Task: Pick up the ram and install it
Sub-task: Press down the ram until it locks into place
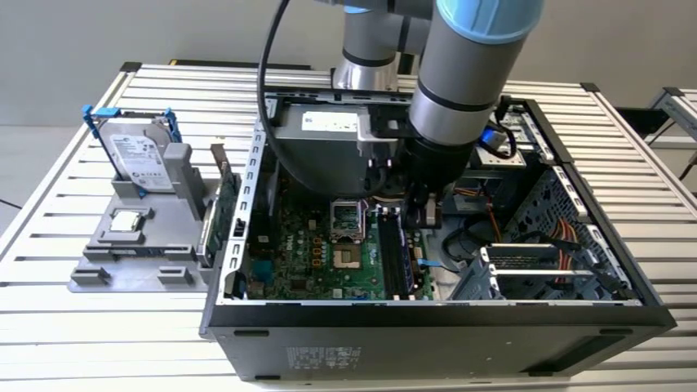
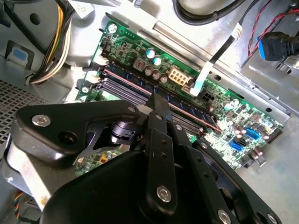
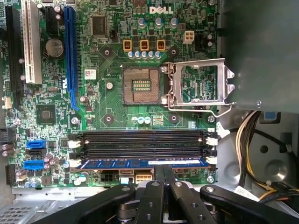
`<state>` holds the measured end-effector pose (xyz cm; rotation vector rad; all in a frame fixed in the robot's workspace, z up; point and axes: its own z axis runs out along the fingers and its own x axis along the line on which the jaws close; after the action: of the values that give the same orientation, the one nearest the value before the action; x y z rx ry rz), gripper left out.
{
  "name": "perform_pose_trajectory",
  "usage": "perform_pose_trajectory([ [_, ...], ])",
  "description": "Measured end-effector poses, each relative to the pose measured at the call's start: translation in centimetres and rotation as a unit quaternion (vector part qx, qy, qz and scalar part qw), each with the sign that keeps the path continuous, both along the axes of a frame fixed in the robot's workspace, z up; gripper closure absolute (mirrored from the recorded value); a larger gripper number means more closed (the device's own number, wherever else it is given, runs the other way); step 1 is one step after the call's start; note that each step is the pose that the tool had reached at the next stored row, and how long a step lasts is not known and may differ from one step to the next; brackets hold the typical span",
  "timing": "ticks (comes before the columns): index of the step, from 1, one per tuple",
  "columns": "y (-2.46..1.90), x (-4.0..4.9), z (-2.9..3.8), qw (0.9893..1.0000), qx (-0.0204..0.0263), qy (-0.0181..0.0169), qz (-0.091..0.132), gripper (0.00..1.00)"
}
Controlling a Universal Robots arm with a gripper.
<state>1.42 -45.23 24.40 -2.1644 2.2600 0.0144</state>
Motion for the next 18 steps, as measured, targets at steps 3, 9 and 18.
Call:
perform_pose_trajectory([
  [3, -0.06, 0.06, -0.15, 1.0000, 0.0012, 0.0003, -0.002, 1.00],
  [9, -0.12, 0.13, -0.45, 1.0000, 0.0026, 0.0012, -0.009, 1.00],
  [18, -0.19, 0.28, -1.16, 0.9999, 0.0033, 0.0029, -0.014, 1.00],
])
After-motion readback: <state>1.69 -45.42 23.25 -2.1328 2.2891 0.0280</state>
